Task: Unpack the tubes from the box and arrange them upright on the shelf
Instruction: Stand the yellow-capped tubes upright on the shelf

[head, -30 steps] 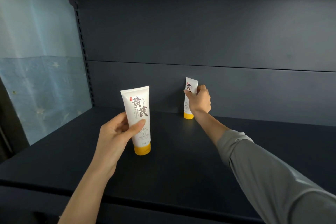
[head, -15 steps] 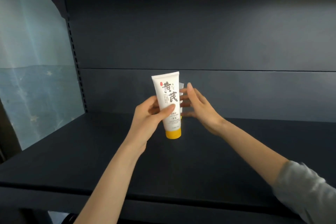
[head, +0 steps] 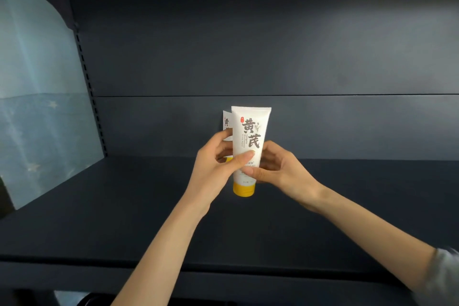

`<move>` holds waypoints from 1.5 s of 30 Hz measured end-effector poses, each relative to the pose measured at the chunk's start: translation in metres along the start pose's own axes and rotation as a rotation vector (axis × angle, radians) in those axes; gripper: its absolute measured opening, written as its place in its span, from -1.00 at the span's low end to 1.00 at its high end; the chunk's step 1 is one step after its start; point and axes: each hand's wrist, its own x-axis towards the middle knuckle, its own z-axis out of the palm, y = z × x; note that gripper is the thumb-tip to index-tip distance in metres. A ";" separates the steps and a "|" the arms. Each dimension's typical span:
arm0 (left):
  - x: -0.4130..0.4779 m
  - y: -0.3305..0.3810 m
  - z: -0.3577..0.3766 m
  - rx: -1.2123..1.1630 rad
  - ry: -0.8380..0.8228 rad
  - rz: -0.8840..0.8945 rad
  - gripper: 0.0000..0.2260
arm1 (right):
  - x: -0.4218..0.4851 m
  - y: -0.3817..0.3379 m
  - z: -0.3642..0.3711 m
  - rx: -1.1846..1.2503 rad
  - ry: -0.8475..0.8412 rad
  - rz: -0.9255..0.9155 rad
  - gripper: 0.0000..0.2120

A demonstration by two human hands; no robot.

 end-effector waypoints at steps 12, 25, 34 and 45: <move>-0.047 -0.037 -0.071 1.382 -0.053 -0.118 -0.23 | 0.064 0.047 -0.029 -0.001 0.223 0.183 -0.70; -0.074 -0.030 -0.099 1.413 0.015 -0.259 -0.13 | 0.125 0.097 -0.013 -0.331 0.506 0.241 -0.57; -0.077 -0.029 -0.110 1.450 0.035 -0.274 -0.17 | 0.149 0.109 -0.004 -0.340 0.546 0.247 -0.58; -0.079 -0.024 -0.121 1.465 0.008 -0.295 -0.22 | 0.136 0.104 -0.005 -0.394 0.479 0.258 -0.42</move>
